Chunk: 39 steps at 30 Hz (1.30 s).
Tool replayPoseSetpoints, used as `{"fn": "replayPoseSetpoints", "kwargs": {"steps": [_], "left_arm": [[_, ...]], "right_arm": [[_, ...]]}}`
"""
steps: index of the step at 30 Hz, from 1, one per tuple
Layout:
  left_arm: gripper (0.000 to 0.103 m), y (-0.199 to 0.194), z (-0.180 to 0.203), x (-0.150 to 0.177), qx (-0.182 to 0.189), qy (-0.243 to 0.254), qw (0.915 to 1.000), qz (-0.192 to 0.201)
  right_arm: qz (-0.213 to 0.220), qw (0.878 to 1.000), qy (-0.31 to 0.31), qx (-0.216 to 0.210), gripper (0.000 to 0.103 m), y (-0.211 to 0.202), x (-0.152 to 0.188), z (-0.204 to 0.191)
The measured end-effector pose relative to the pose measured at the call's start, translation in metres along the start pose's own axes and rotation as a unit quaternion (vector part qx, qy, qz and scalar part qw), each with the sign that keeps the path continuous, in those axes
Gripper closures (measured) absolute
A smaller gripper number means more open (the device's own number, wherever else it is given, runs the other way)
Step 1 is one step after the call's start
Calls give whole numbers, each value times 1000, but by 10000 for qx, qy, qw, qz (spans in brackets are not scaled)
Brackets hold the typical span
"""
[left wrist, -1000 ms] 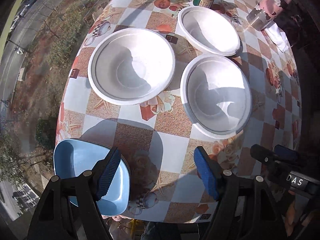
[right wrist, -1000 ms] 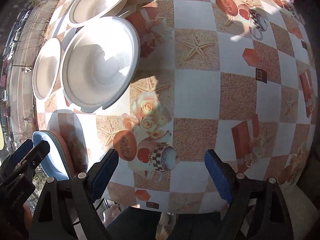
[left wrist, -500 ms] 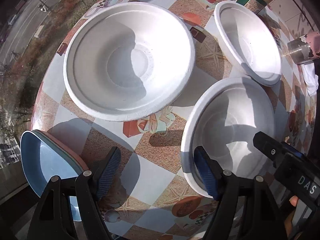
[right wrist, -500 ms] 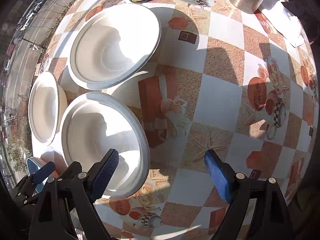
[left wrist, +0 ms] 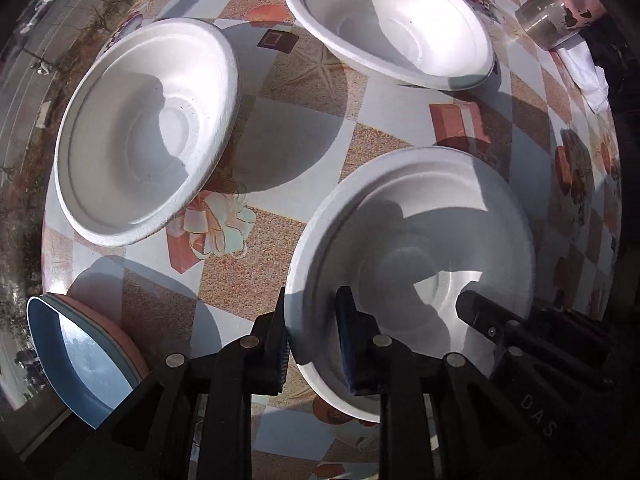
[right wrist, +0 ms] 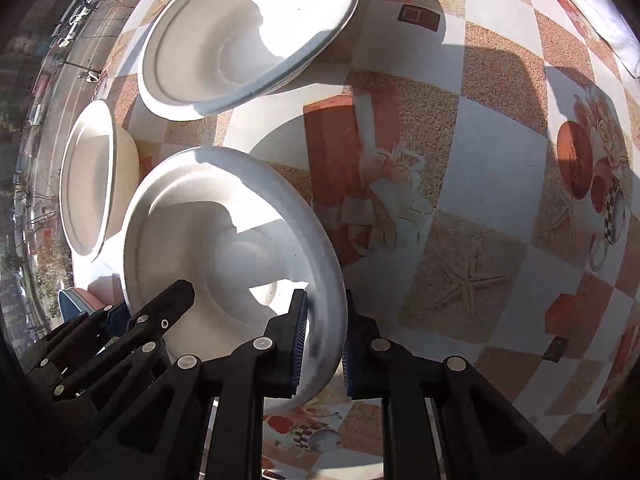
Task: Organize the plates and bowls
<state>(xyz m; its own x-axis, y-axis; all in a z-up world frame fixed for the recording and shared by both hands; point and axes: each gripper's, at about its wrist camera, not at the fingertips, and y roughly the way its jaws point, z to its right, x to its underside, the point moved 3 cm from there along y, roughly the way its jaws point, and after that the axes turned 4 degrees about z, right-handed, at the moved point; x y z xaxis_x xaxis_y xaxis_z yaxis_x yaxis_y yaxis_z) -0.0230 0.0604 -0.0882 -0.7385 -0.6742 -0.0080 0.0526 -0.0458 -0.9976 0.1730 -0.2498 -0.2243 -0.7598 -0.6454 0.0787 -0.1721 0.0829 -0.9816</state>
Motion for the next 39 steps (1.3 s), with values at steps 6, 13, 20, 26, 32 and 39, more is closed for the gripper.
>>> {"fn": "replayPoseSetpoints", "kwargs": {"steps": [6,13,20,26,32,39], "left_arm": [[79,1,69,40,-194,1425,9896,16],[79,9,140,81,-121,2465,9690,-132],[22,-5,172,98,-282,2905,9562,225],[20,-30,141,95,-237,3096,9489,564],[20,-38,95,105,-199,2974,9534,467],[20,-38,46,113,-137,2568,9661,216]], "right_arm": [[-125,9974,677,-232,86,-5,53,40],[-179,9872,1582,-96,85,-5,114,84],[31,9744,2246,-97,84,-13,143,114],[261,9696,2432,98,17,-37,140,131],[637,9614,2664,263,7,-60,140,139],[881,9456,3106,408,7,-100,170,157]]}}
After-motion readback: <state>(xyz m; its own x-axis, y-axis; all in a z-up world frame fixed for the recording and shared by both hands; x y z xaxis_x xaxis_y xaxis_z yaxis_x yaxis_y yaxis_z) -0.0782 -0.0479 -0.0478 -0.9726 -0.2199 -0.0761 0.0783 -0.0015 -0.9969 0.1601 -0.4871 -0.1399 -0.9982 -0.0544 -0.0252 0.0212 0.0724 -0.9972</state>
